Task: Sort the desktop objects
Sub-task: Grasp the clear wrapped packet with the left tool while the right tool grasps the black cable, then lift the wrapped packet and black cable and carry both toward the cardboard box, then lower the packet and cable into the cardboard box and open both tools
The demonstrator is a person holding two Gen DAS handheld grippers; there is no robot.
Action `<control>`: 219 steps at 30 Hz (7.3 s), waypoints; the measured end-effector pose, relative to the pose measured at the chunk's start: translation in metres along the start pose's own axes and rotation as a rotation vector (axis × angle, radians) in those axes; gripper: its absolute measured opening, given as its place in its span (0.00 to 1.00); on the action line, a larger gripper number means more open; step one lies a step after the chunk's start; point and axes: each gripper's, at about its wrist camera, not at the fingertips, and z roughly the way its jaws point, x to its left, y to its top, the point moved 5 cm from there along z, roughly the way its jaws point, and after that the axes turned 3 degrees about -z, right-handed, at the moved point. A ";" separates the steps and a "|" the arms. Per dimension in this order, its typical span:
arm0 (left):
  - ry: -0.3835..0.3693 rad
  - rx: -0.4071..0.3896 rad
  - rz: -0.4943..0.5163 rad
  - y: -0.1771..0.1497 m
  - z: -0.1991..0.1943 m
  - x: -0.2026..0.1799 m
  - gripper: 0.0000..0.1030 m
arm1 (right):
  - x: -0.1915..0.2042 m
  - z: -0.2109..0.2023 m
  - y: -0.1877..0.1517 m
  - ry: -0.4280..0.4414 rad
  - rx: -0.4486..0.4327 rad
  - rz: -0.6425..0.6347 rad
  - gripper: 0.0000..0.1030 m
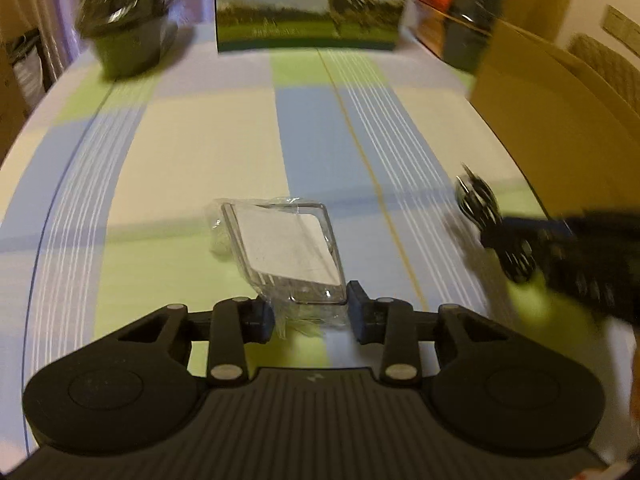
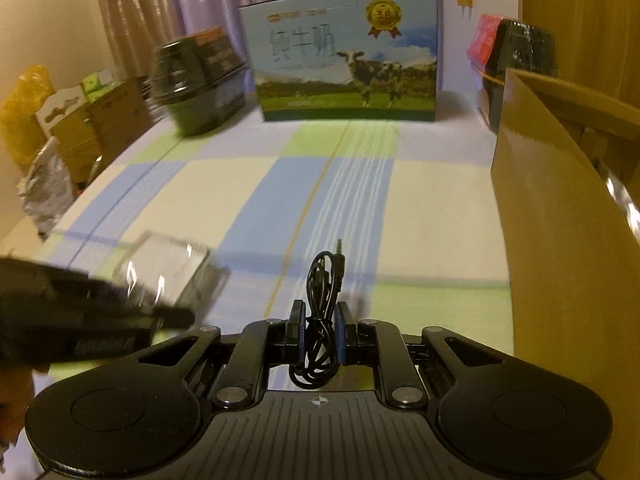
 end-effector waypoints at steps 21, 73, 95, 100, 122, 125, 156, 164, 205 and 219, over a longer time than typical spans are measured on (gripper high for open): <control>0.039 -0.030 -0.006 -0.124 -0.083 -0.032 0.61 | 0.032 -0.089 -0.121 -0.028 0.104 -0.046 0.13; 0.173 -0.121 0.048 -0.123 -0.074 -0.040 0.42 | 0.040 -0.080 -0.120 -0.031 0.071 -0.127 0.12; 0.114 -0.108 0.041 -0.125 -0.120 -0.065 0.30 | 0.026 -0.133 -0.105 -0.044 -0.007 -0.038 0.12; 0.096 -0.116 0.056 -0.125 -0.134 -0.080 0.30 | 0.022 -0.151 -0.103 -0.058 -0.032 -0.022 0.12; -0.059 -0.168 0.119 -0.094 -0.164 -0.164 0.30 | -0.048 -0.230 -0.101 -0.193 -0.136 0.085 0.12; -0.088 -0.186 0.140 -0.080 -0.164 -0.184 0.30 | -0.064 -0.241 -0.093 -0.214 -0.162 0.091 0.12; -0.236 -0.232 0.202 0.043 -0.117 -0.291 0.30 | -0.171 -0.247 0.002 -0.270 -0.280 0.114 0.12; -0.233 -0.215 0.202 0.052 -0.099 -0.291 0.30 | -0.177 -0.237 0.007 -0.268 -0.271 0.110 0.12; -0.187 -0.258 0.150 0.050 -0.101 -0.251 0.68 | -0.194 -0.212 0.026 -0.232 -0.291 0.169 0.54; -0.136 -0.210 0.103 0.017 -0.117 -0.242 0.95 | -0.182 -0.244 -0.036 -0.244 -0.216 0.238 0.82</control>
